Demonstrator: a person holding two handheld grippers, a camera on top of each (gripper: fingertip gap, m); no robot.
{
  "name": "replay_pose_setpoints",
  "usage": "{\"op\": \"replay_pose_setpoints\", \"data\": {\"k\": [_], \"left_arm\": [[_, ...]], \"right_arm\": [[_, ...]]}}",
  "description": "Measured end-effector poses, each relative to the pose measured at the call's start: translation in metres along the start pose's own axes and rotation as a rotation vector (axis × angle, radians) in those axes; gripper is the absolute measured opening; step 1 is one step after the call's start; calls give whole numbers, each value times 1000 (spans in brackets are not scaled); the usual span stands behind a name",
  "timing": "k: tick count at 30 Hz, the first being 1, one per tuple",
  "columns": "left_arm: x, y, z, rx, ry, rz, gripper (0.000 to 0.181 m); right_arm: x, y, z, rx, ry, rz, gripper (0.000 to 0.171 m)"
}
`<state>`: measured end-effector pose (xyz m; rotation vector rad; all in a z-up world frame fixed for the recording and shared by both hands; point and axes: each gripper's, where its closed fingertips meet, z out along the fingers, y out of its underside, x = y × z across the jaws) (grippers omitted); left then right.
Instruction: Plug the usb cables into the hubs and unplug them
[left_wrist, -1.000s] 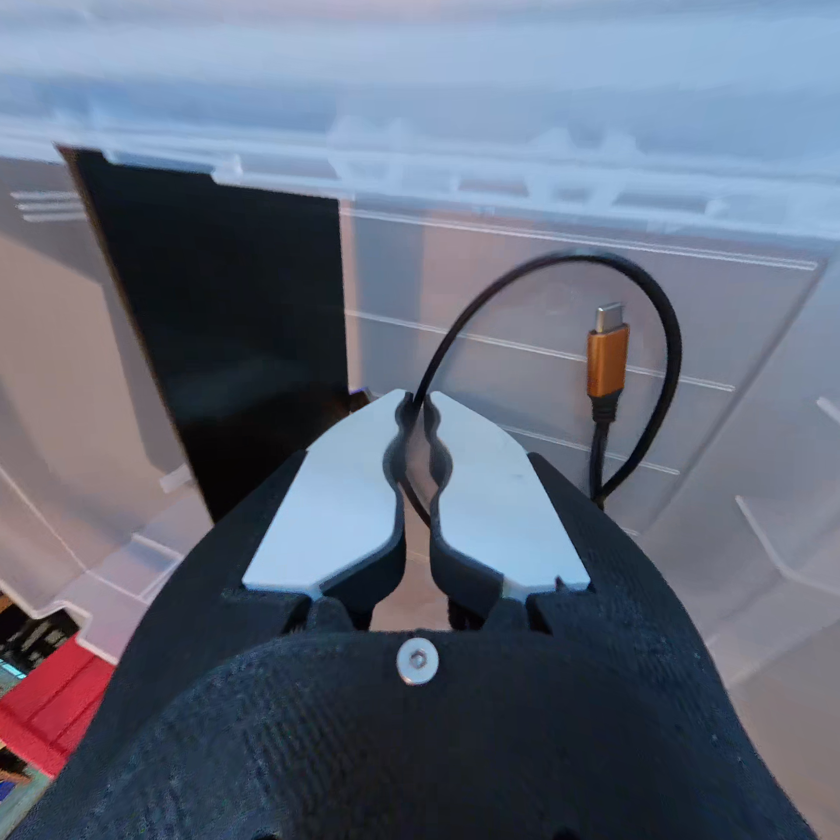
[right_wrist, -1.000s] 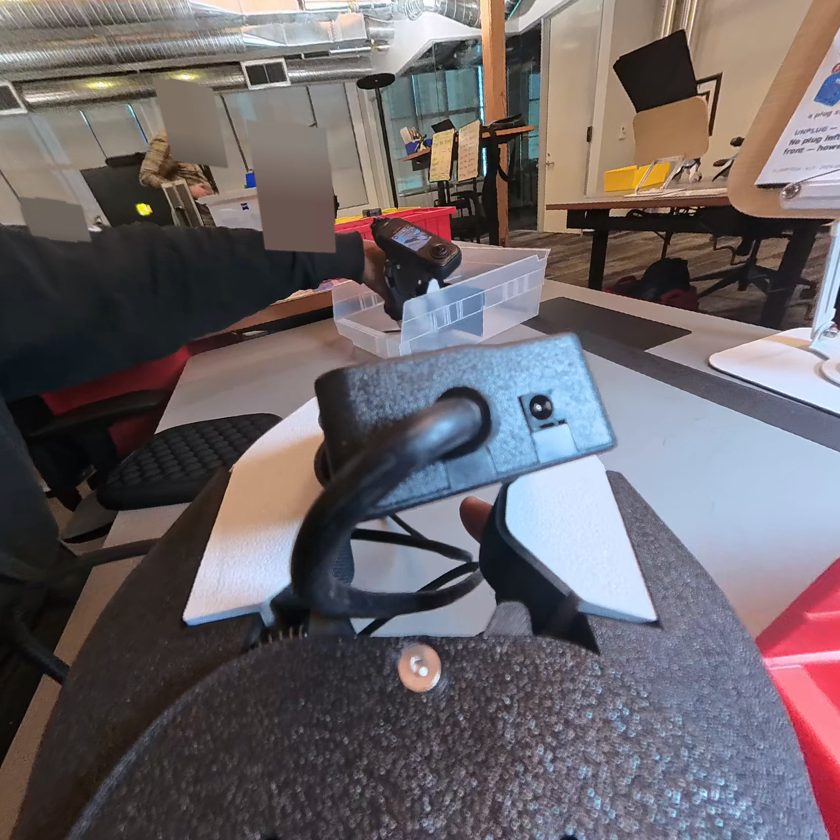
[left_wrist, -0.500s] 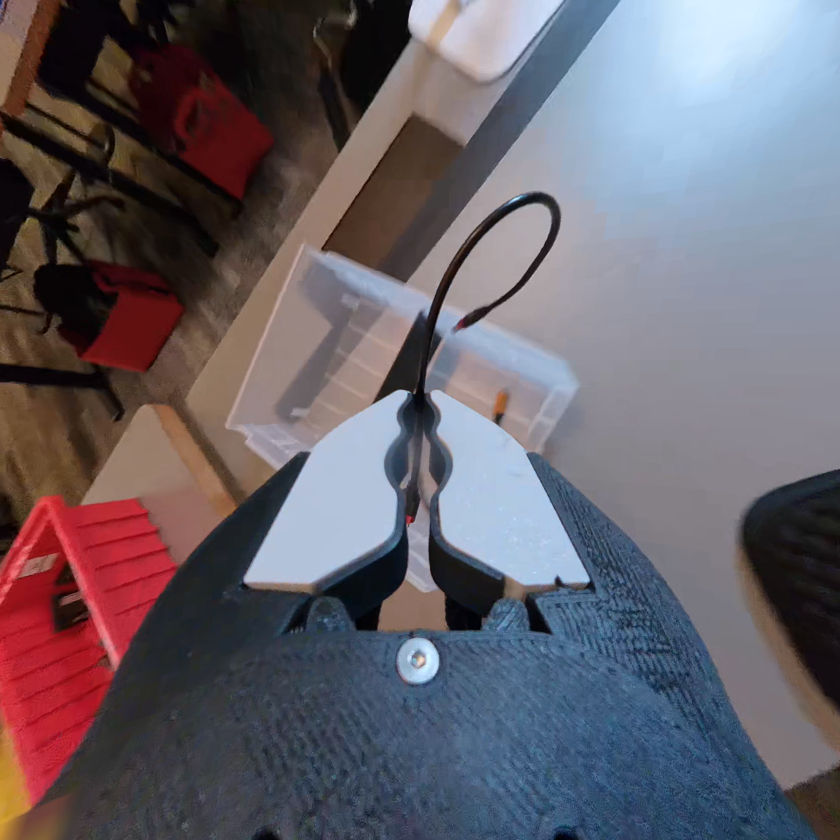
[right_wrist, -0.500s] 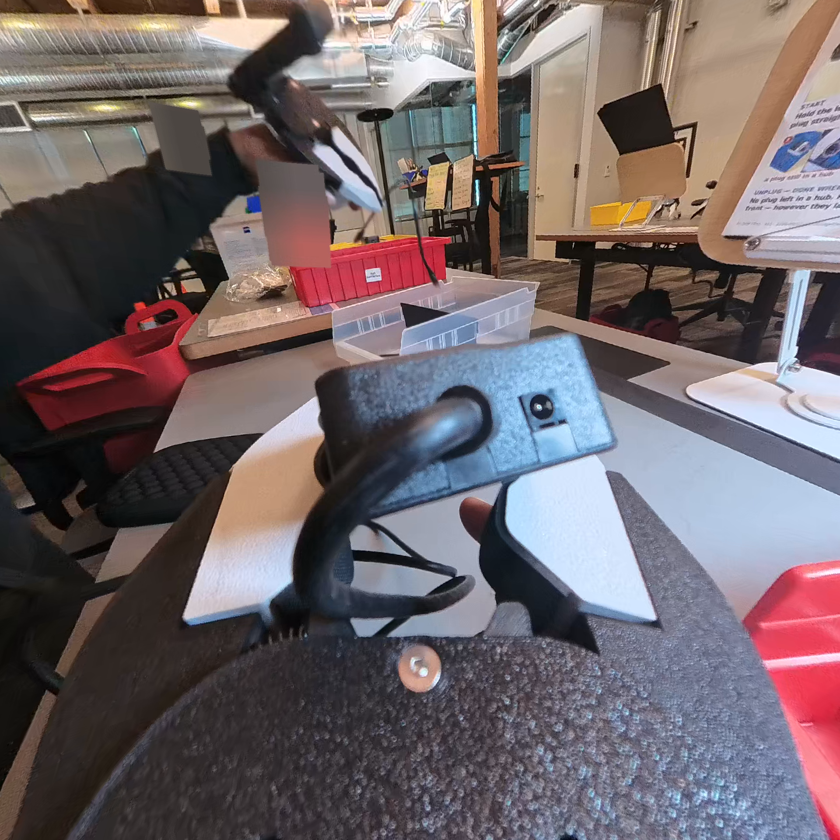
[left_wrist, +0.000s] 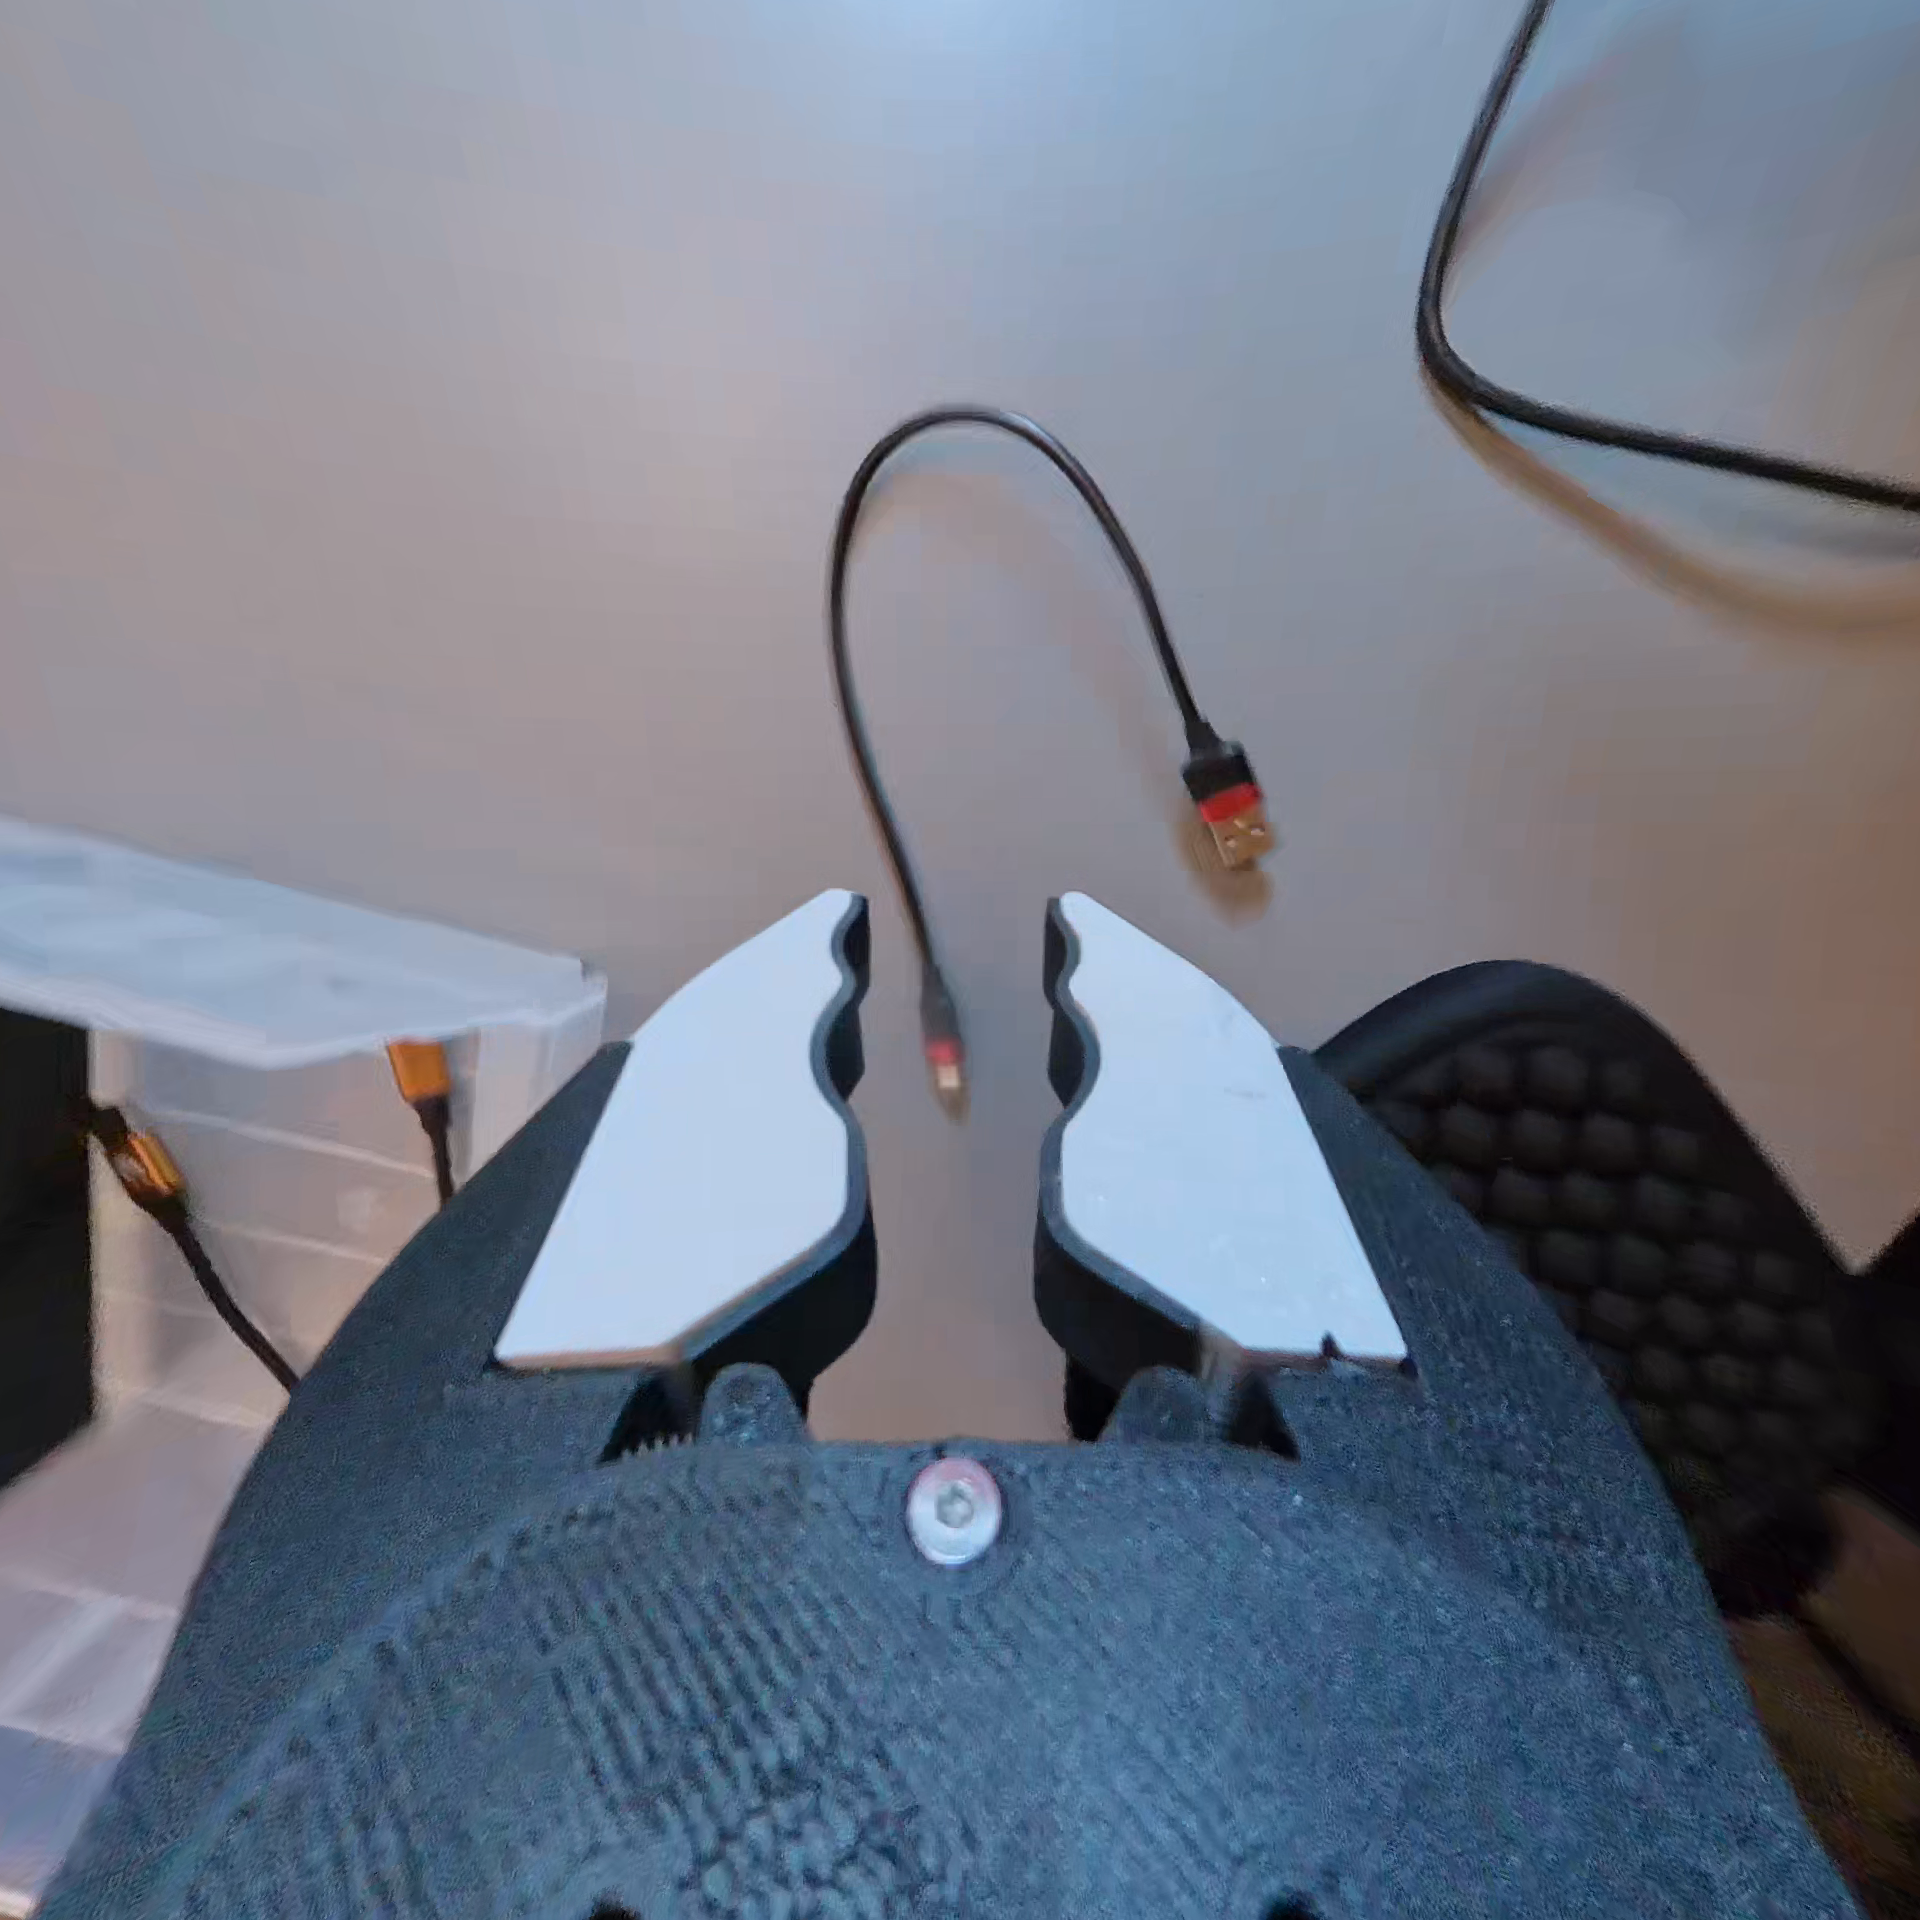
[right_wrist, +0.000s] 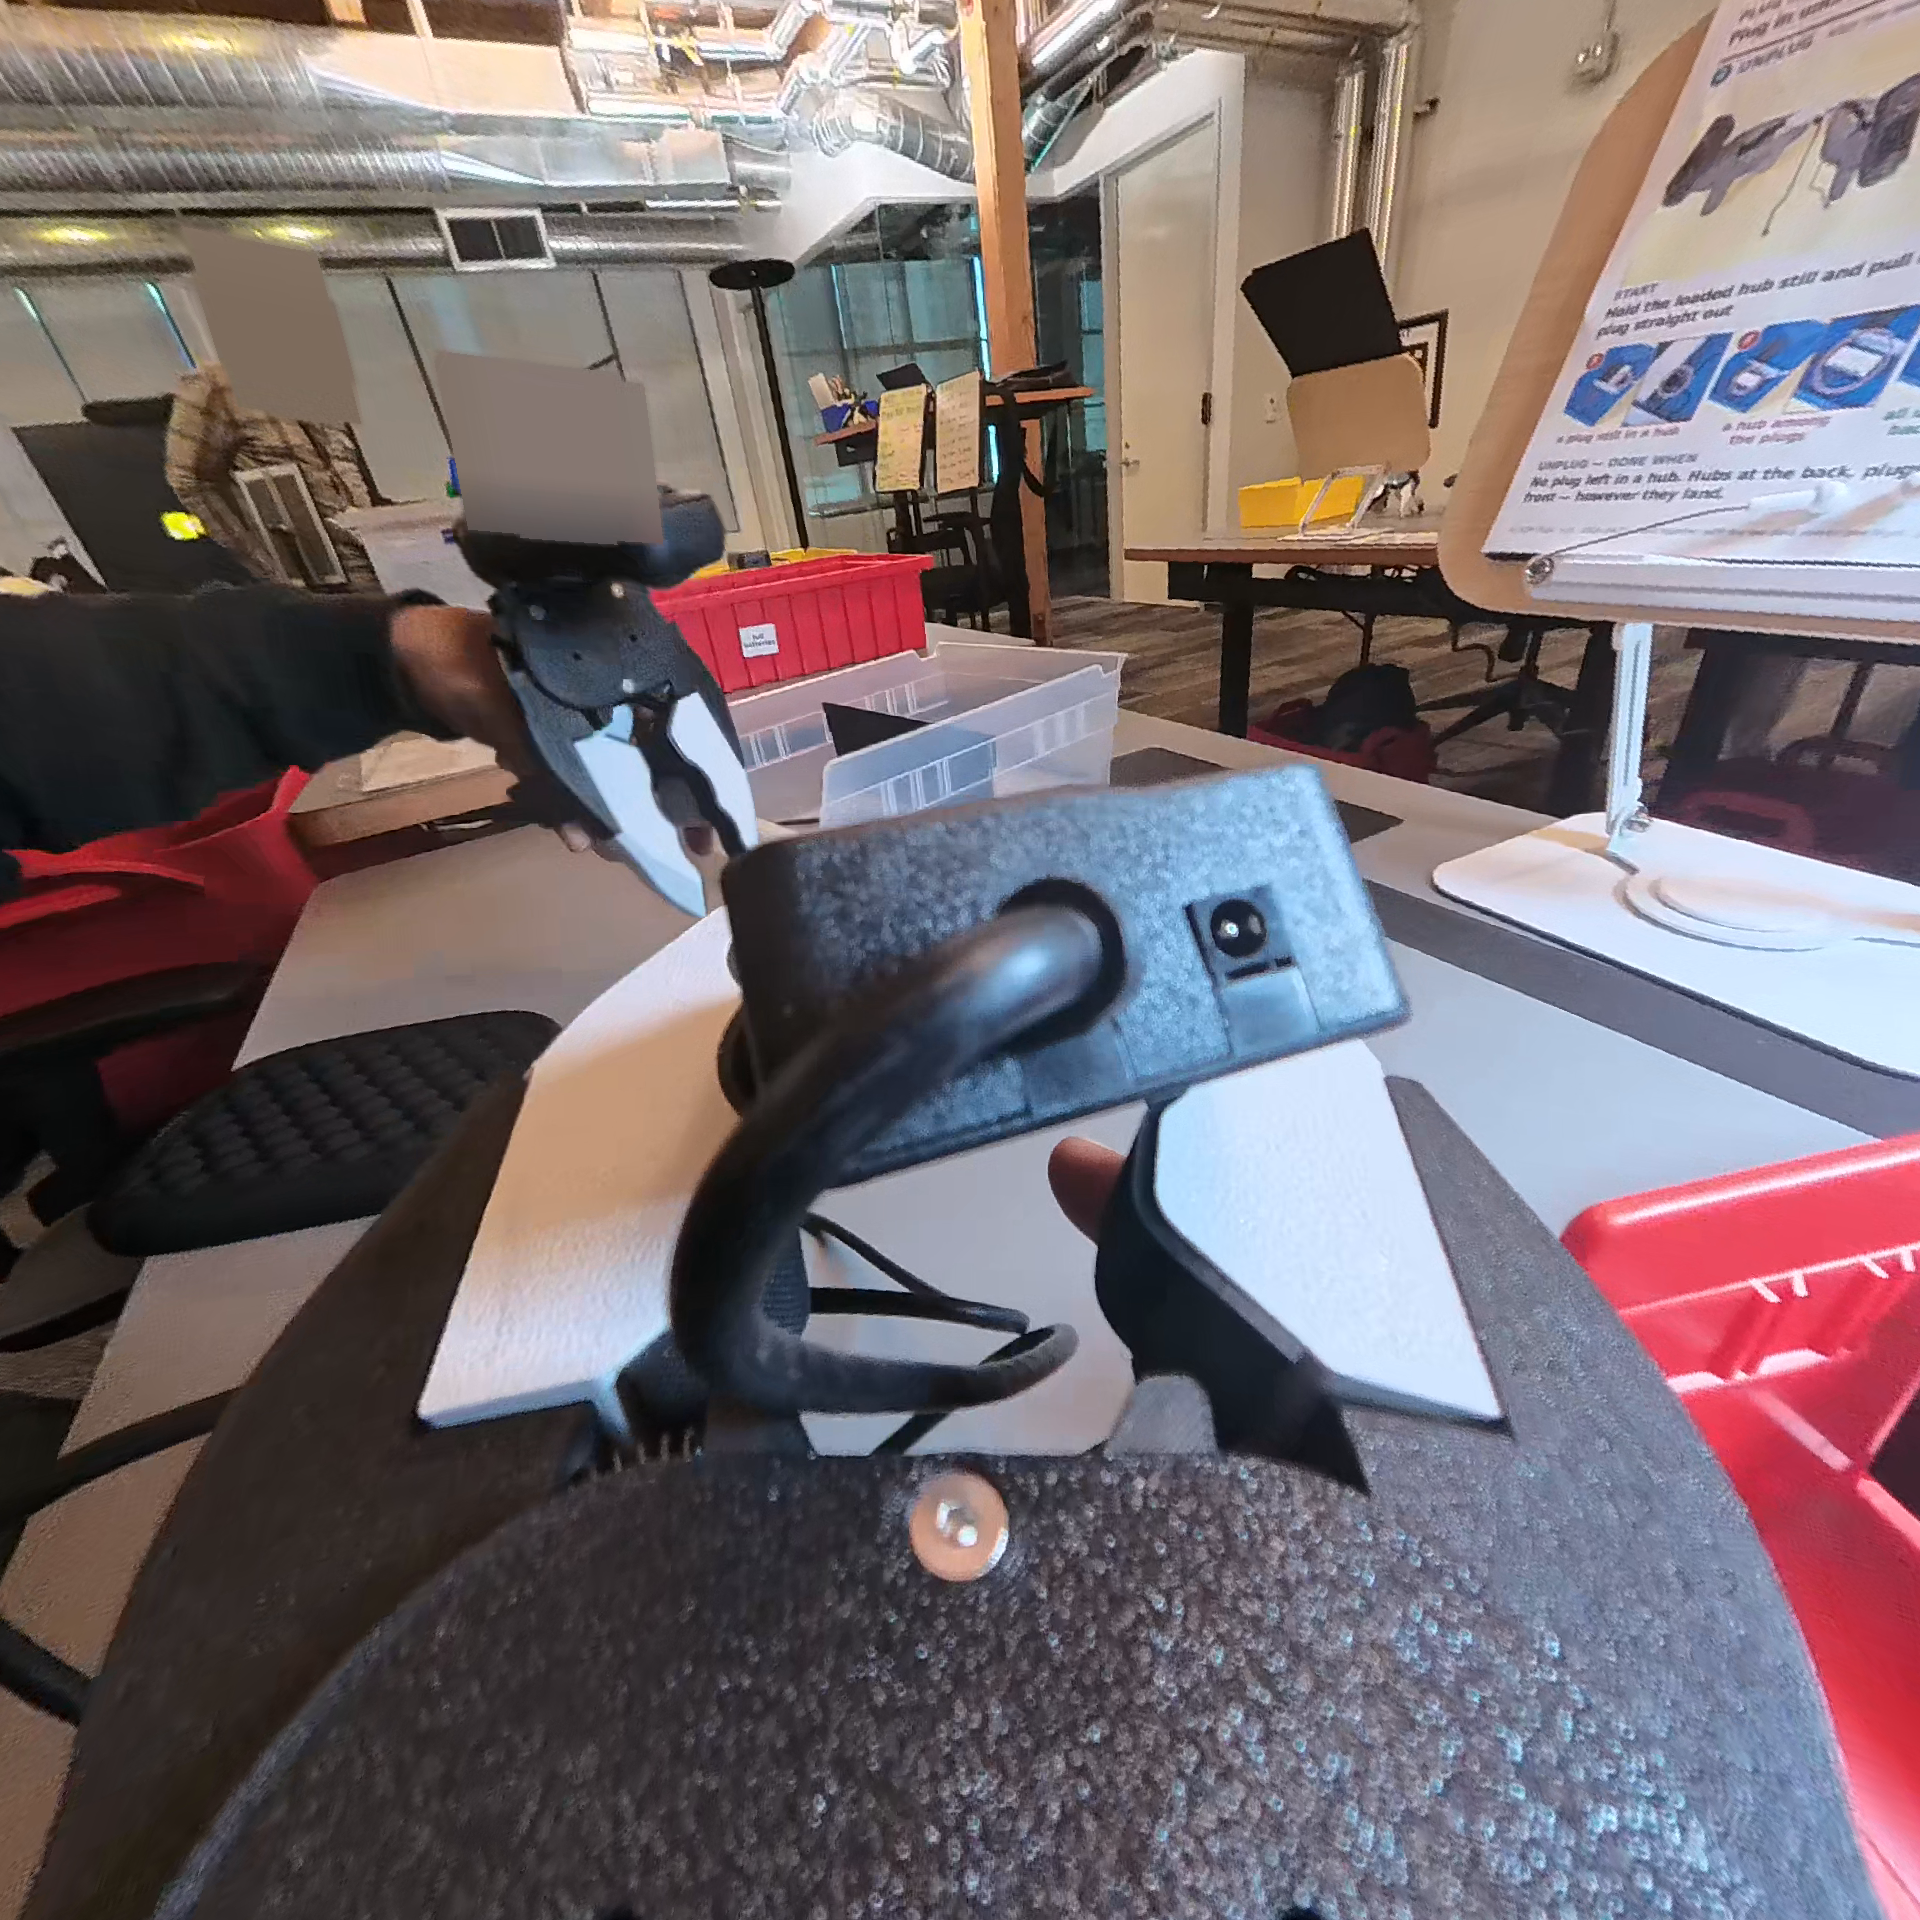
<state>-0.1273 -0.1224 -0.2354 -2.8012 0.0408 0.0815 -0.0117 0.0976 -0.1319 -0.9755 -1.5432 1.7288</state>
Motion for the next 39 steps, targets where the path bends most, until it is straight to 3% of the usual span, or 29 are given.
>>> {"op": "replay_pose_setpoints", "data": {"k": [1,5,9,14,20,24,26,29,32,36,39], "left_arm": [[4,-4,3,5,-2,69,34],[21,-17,12,-8,-38,421,36],[20,-12,32,-126,-110,784,36],[13,-19,47,-234,-289,1294,48],[37,-15,54,-235,-199,1655,59],[46,-4,61,-278,-111,1794,50],[55,2,61,-274,-23,1764,26],[61,2,61,-258,41,1646,20],[82,-4,60,-170,239,1157,19],[105,-53,49,99,600,440,15],[97,-75,46,275,669,293,14]], "right_arm": [[1,1,0,-2,1,2,70],[2,5,1,-16,3,-4,70],[2,10,3,-32,-1,0,70],[2,13,4,-44,-5,-1,70],[3,16,4,-50,-9,2,70],[3,17,4,-55,-17,0,70],[3,18,3,-58,-19,-3,70],[4,18,3,-60,-20,-4,70],[5,19,2,-59,-22,3,70],[6,18,2,-55,-21,6,70],[6,17,1,-53,-20,4,70]]}}
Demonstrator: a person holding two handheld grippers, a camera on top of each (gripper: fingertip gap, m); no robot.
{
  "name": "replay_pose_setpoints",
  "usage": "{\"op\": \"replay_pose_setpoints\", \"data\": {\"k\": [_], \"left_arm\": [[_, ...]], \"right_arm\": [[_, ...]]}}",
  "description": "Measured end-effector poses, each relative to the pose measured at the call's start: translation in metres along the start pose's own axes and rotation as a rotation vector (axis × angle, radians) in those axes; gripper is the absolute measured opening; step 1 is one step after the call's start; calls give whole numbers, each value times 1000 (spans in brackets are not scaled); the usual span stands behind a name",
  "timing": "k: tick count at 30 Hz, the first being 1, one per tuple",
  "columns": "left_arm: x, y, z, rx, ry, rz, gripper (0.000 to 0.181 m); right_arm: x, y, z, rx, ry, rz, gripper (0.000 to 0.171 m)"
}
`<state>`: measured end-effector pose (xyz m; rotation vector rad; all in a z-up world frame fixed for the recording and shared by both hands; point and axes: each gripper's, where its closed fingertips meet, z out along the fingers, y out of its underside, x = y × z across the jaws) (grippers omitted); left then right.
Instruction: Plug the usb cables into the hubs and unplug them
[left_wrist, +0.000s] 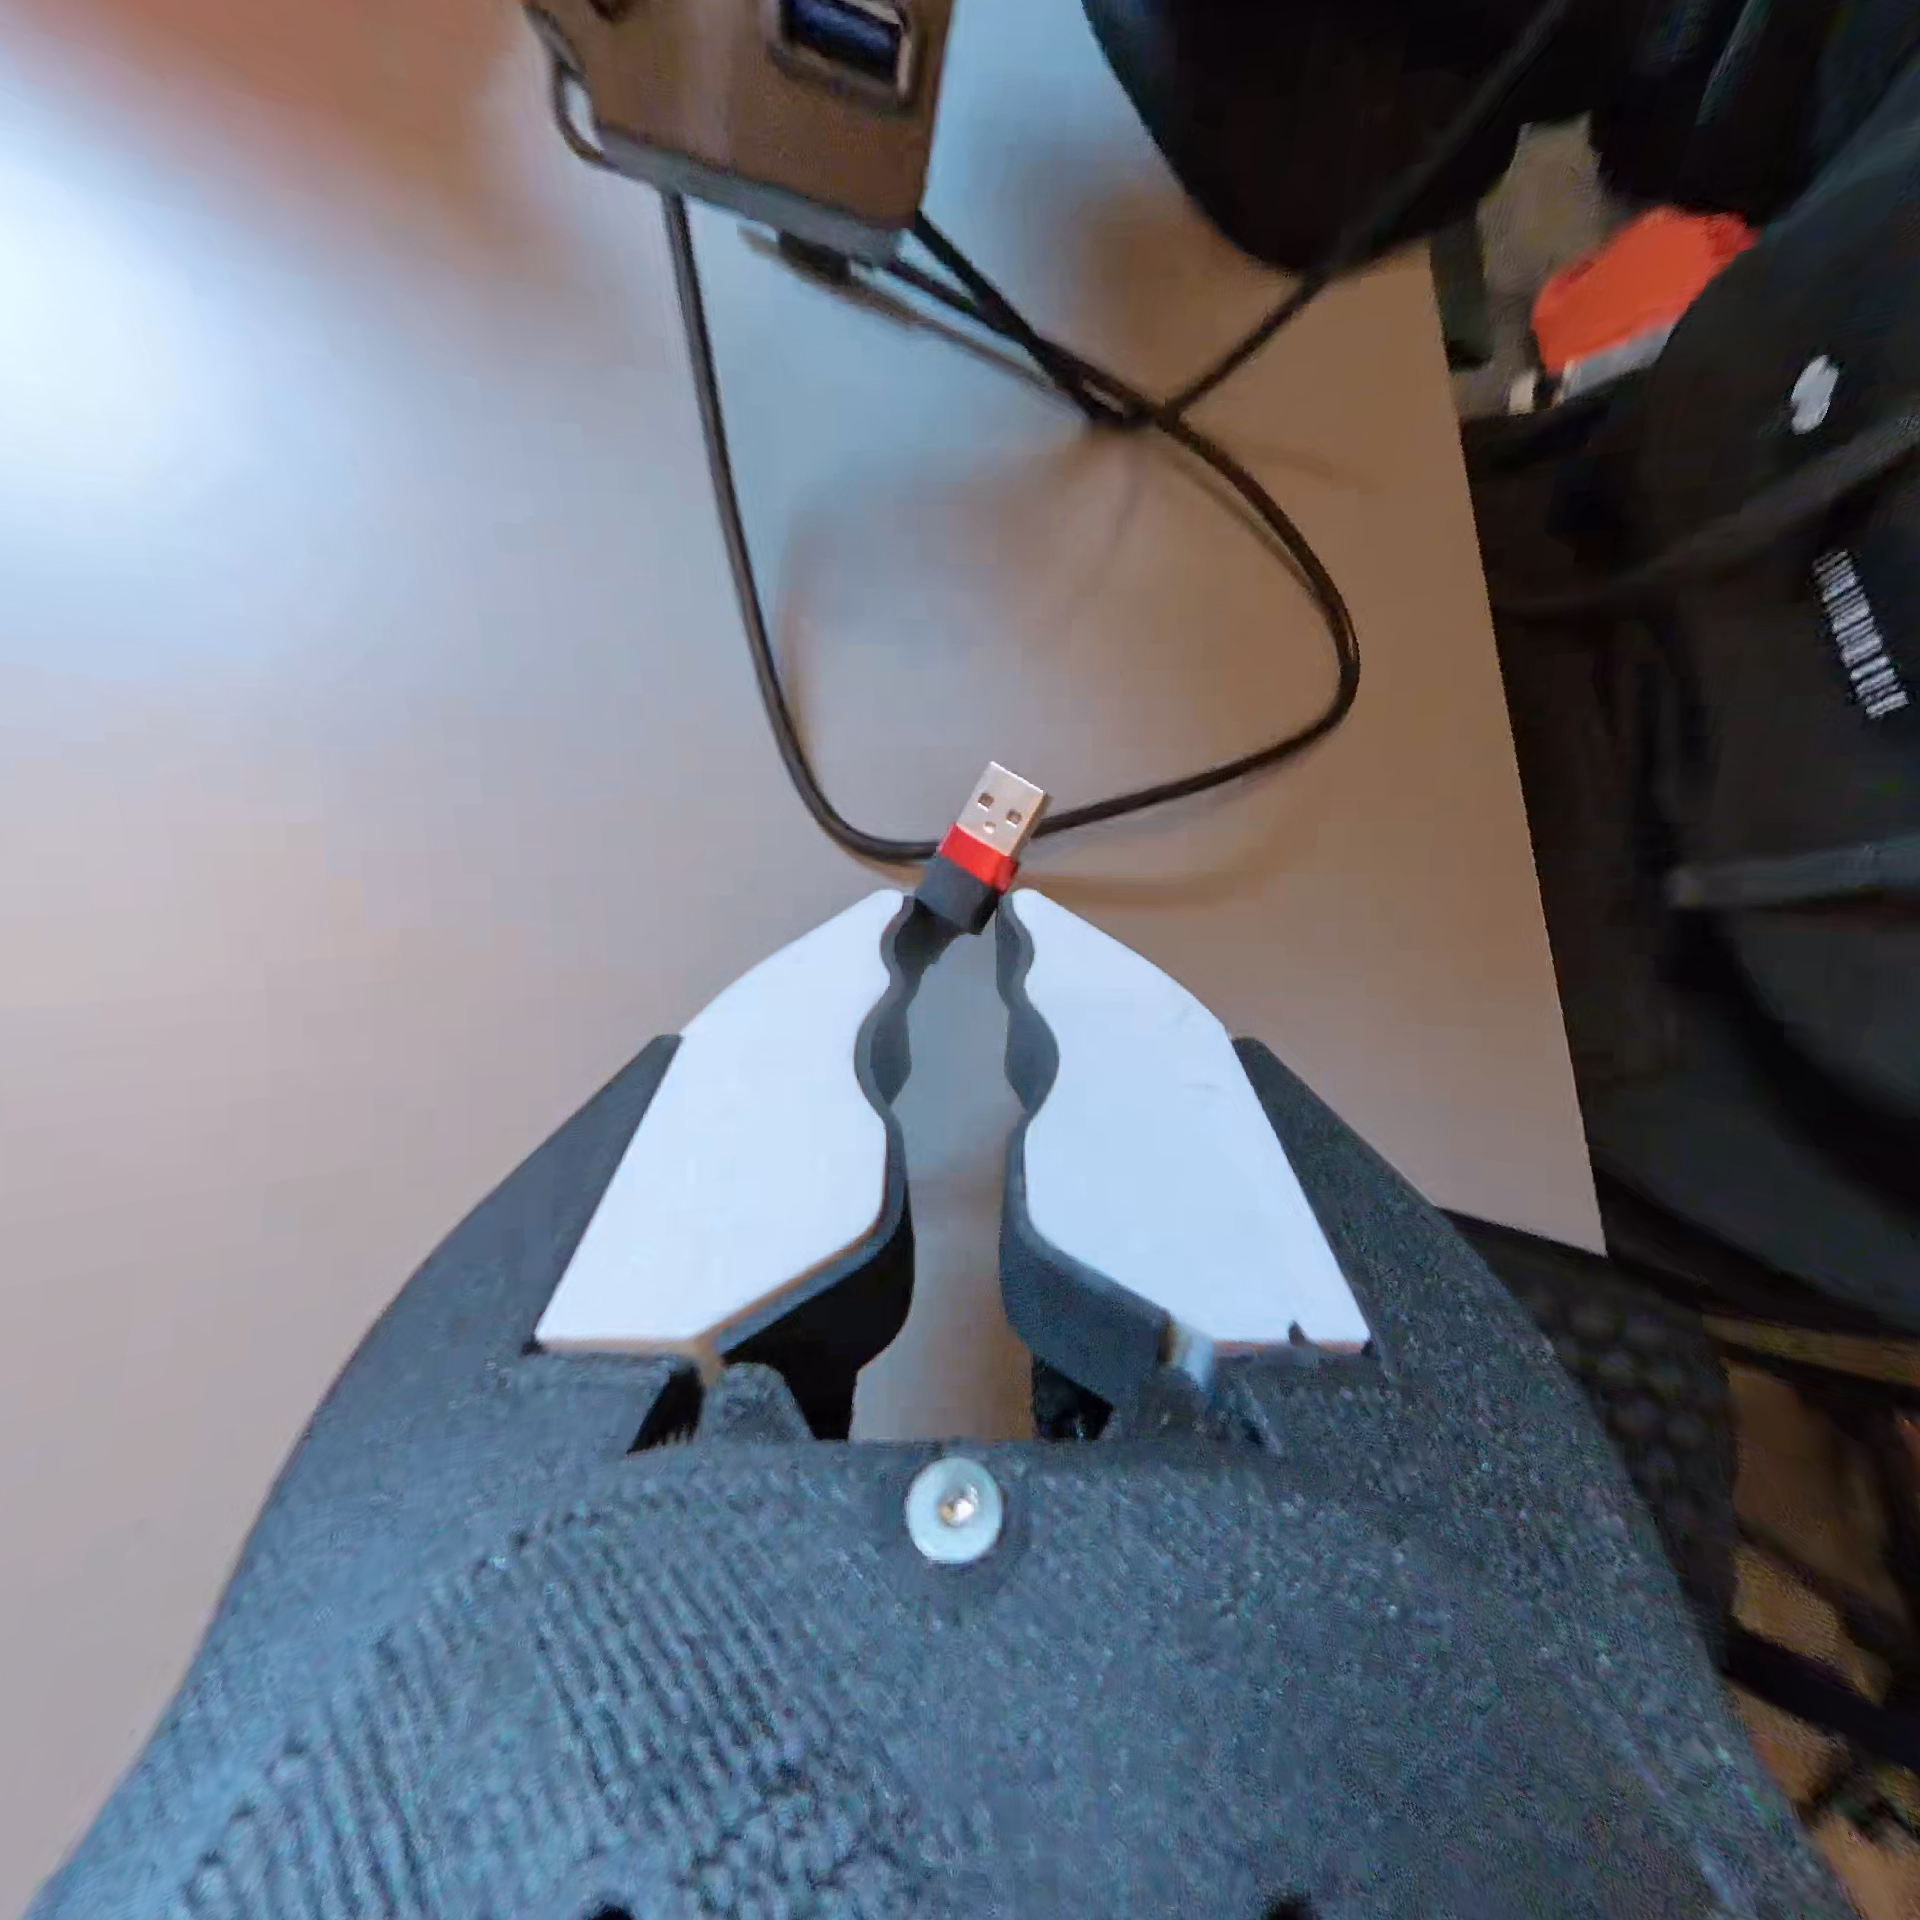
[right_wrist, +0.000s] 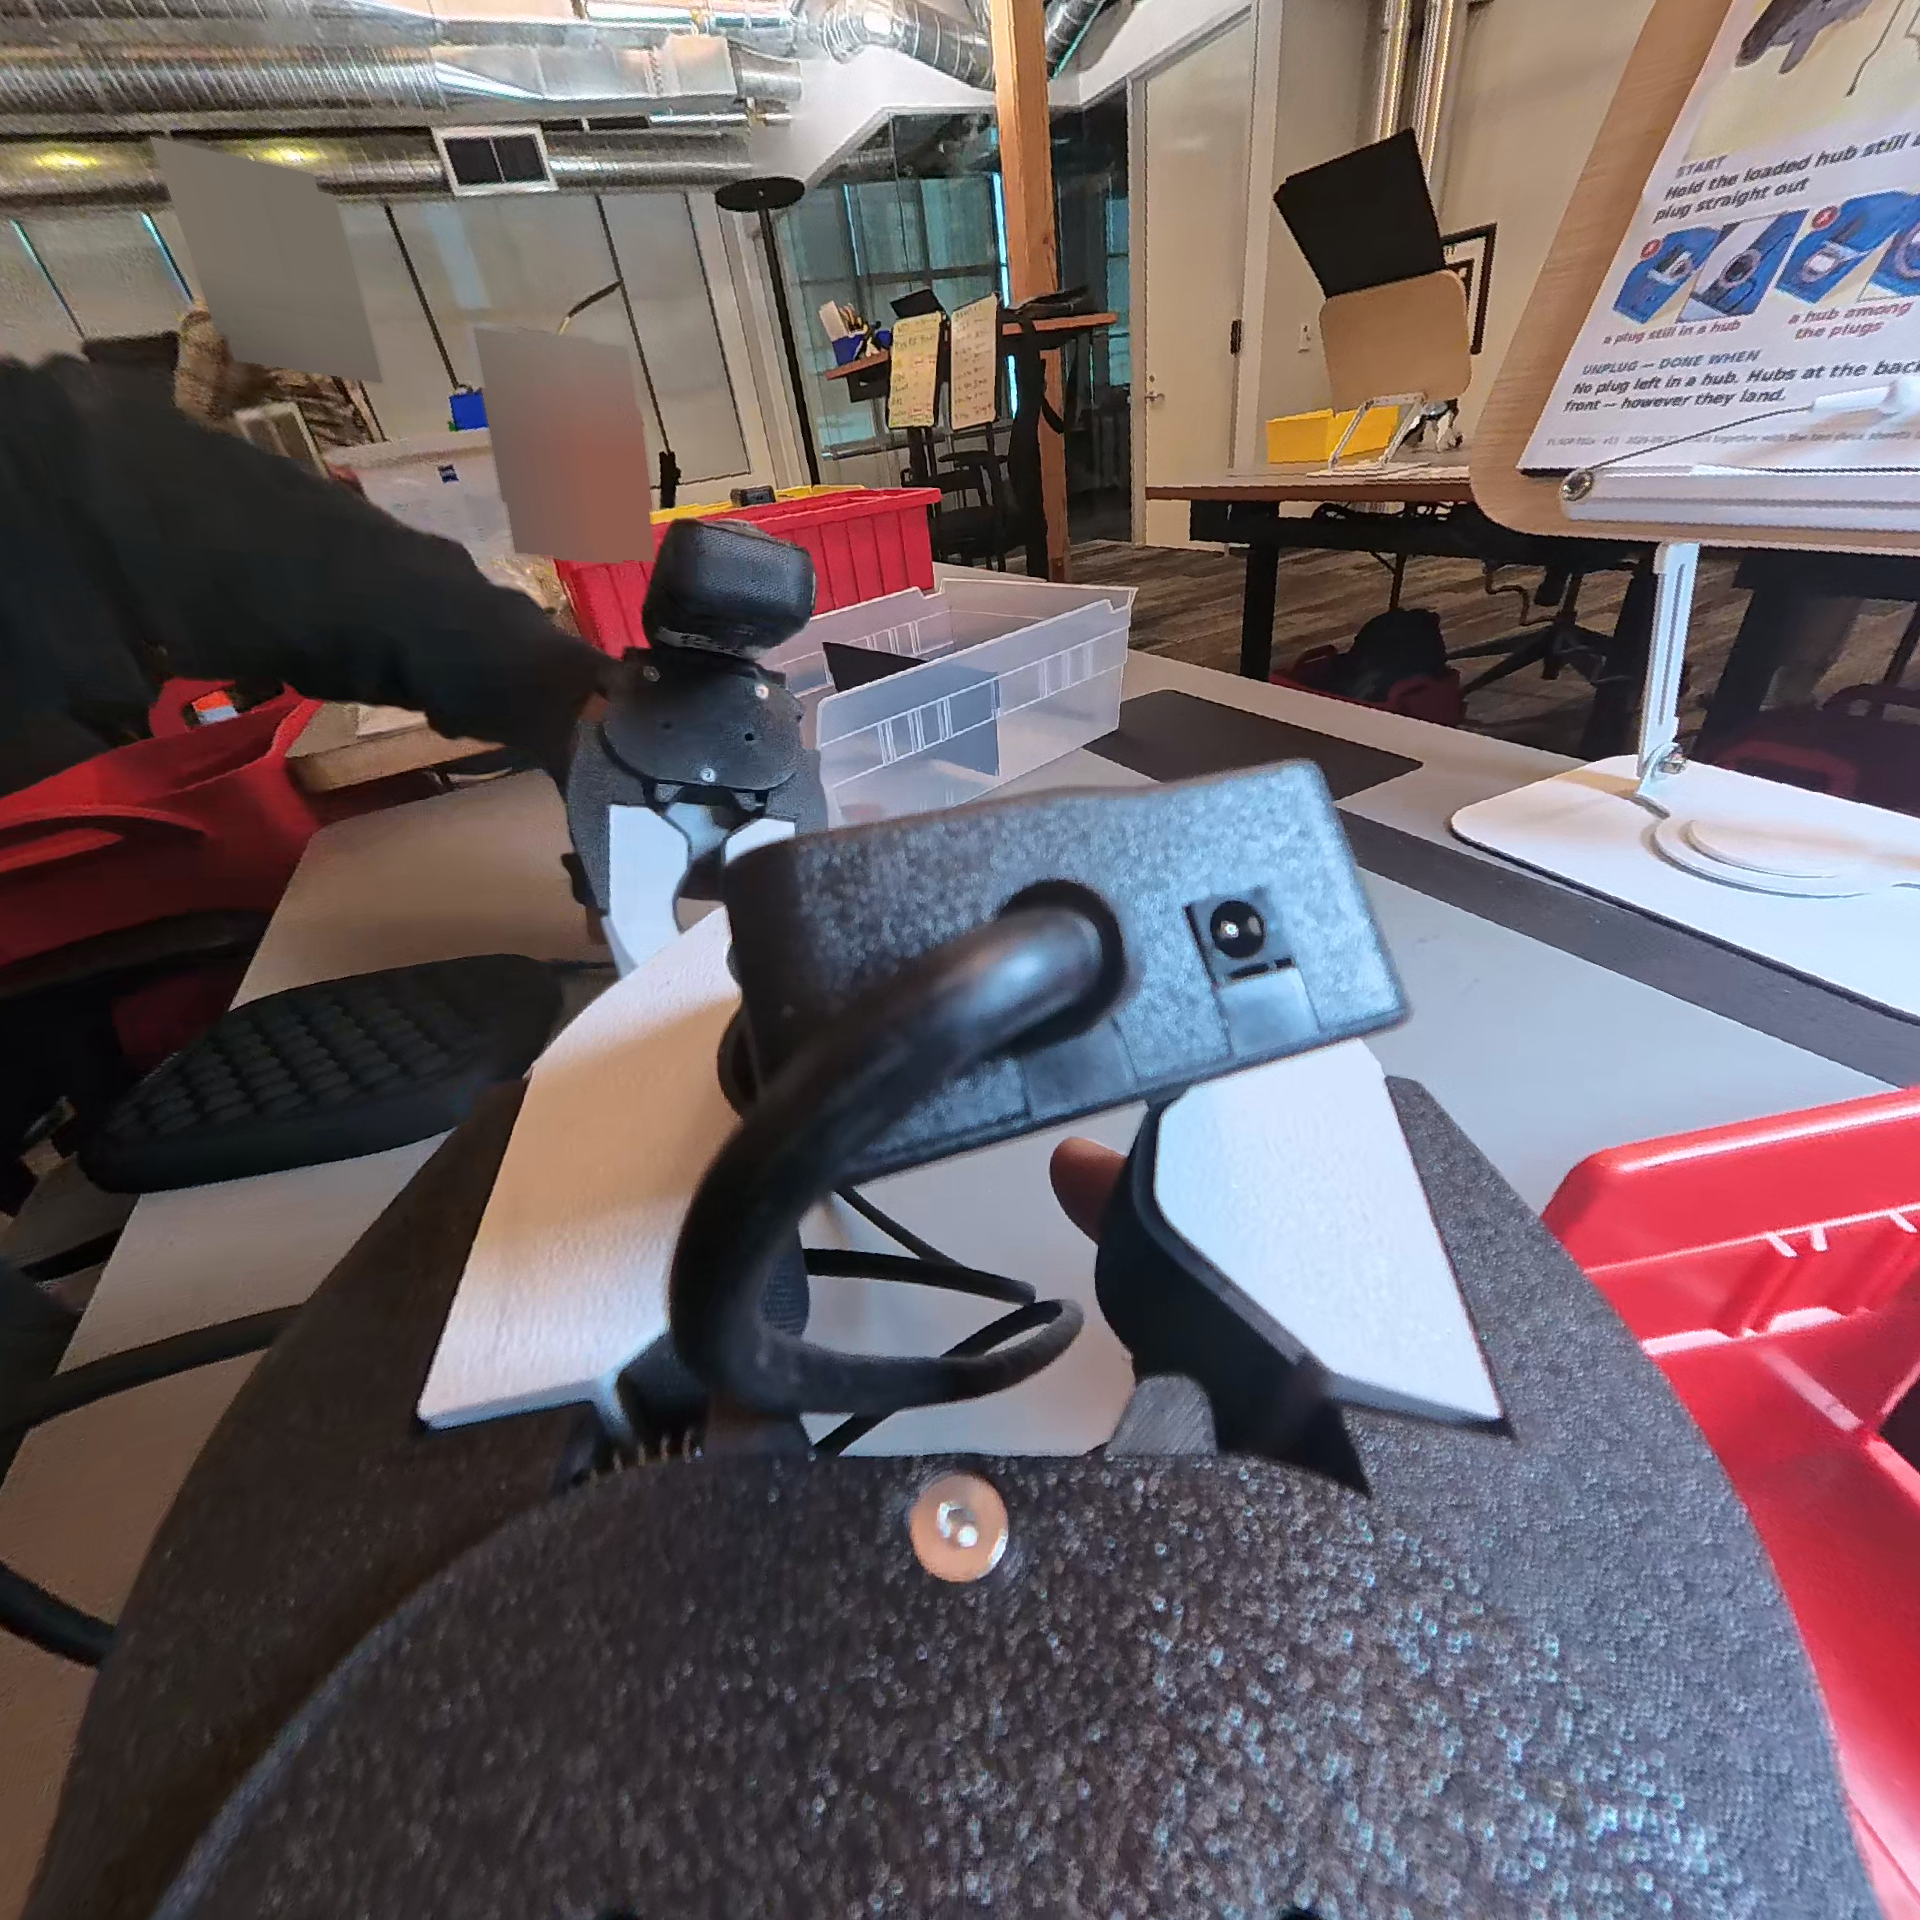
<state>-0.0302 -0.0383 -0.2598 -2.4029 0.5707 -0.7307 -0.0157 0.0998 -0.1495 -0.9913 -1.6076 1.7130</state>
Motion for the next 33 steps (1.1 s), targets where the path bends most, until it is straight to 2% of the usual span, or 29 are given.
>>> {"op": "replay_pose_setpoints", "data": {"k": [4,8,13,18,25,30,33], "left_arm": [[-7,-6,0,117,-2,-19,13],[-14,-4,0,130,-46,-2,13],[-34,-17,-5,118,-246,28,13],[-33,-50,-14,98,-494,136,12],[-17,-92,-13,233,-719,290,12],[-13,-95,2,343,-689,262,8],[-21,-80,16,311,-613,213,8]], "right_arm": [[1,1,0,0,2,5,70],[2,3,1,-8,-2,7,70],[-3,5,1,-25,-27,-9,70],[-9,14,4,-79,-53,-47,70],[-16,22,9,-124,-33,-147,70],[-20,29,12,-167,-37,-214,69],[-18,33,11,-191,-37,-219,69]]}}
